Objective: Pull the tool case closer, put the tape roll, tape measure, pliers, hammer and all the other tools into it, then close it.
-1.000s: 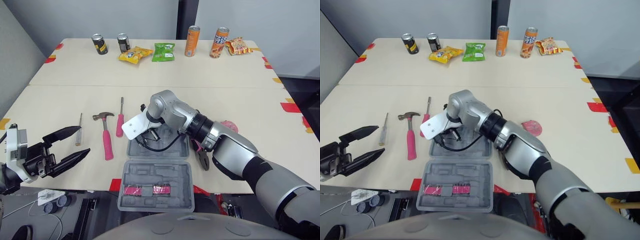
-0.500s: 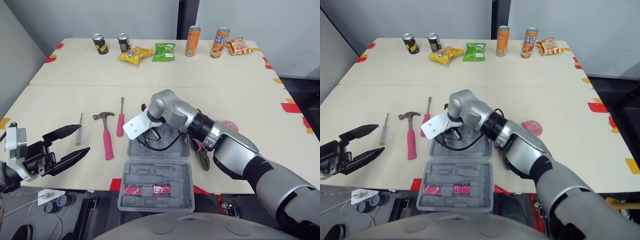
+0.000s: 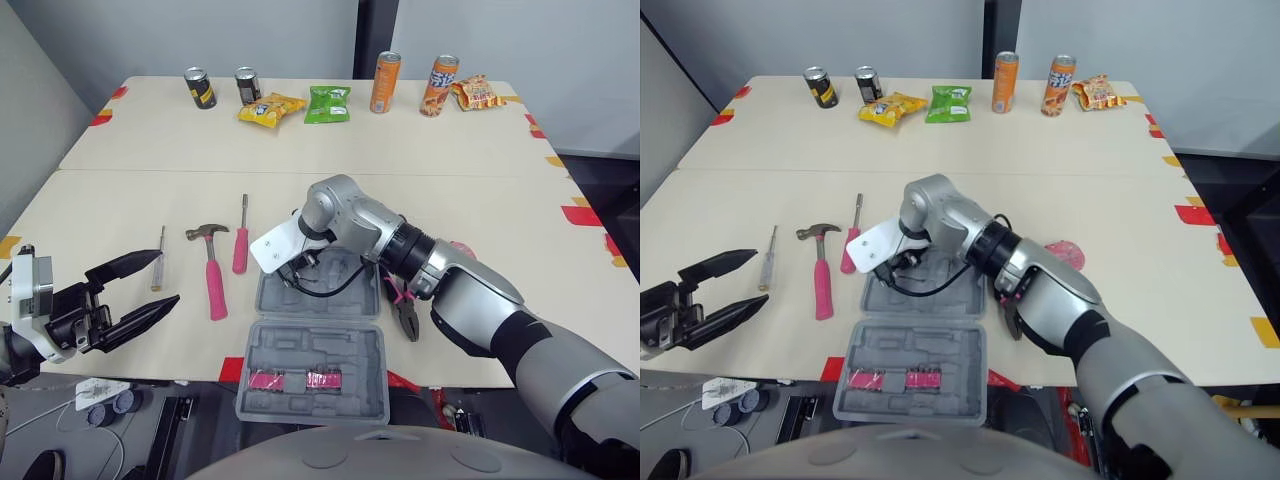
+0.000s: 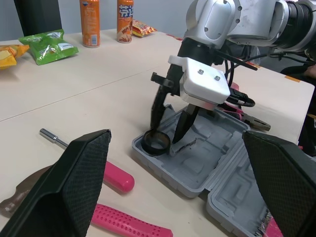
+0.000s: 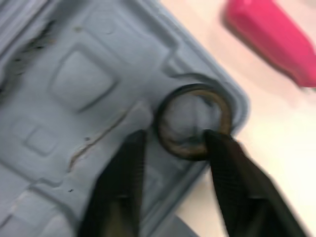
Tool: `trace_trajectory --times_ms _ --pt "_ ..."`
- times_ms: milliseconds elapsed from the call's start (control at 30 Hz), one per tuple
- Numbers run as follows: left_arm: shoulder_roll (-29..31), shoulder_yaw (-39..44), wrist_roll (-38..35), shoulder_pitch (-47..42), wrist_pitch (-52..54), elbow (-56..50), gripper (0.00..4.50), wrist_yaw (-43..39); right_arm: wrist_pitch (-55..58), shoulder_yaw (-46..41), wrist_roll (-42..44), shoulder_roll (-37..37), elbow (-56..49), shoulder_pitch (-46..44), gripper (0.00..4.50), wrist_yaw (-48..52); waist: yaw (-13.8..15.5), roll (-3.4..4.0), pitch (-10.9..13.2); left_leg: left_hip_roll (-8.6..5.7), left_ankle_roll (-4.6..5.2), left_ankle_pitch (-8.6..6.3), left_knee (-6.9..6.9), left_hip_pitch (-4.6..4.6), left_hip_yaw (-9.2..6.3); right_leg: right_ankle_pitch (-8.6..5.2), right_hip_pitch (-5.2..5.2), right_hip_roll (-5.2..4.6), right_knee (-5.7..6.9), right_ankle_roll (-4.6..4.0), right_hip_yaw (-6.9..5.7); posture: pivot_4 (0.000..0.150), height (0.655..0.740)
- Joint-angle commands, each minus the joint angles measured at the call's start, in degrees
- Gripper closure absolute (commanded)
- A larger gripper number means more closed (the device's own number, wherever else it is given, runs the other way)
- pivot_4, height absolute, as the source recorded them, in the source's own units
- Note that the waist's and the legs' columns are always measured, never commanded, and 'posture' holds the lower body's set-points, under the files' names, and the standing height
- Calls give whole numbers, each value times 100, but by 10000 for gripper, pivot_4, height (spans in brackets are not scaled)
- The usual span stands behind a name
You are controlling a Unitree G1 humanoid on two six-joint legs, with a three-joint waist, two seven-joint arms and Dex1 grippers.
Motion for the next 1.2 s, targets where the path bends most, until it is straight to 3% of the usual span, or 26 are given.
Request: trace_trajectory --times_ms 33,467,900,1200 --pt "47 55 -22 -10 -25 3 0 -37 57 -182 50 57 -207 -159 24681 -22 1 0 0 0 0 0 0 0 0 0 0 0 0 0 0 1500 7385" --pt "66 10 -11 -55 -21 67 0 -97 1339 -1039 946 -296 -1428 -271 24681 691 15 -5 -2 1 0 0 0 0 -1 0 1 0 4 0 -1 1500 7385" --pt "101 -2 5 -65 -11 124 0 -179 1817 -1655 1798 -610 -2039 649 24681 -51 38 -7 -3 0 -1 0 0 0 0 0 1 0 4 0 0 1500 7385" --pt "135 -33 46 -99 -41 204 0 -248 2002 -1325 1873 -627 -2336 1106 24681 -384 36 -8 -3 -1 -3 0 -1 1 0 0 2 1 -9 0 0 1500 7385"
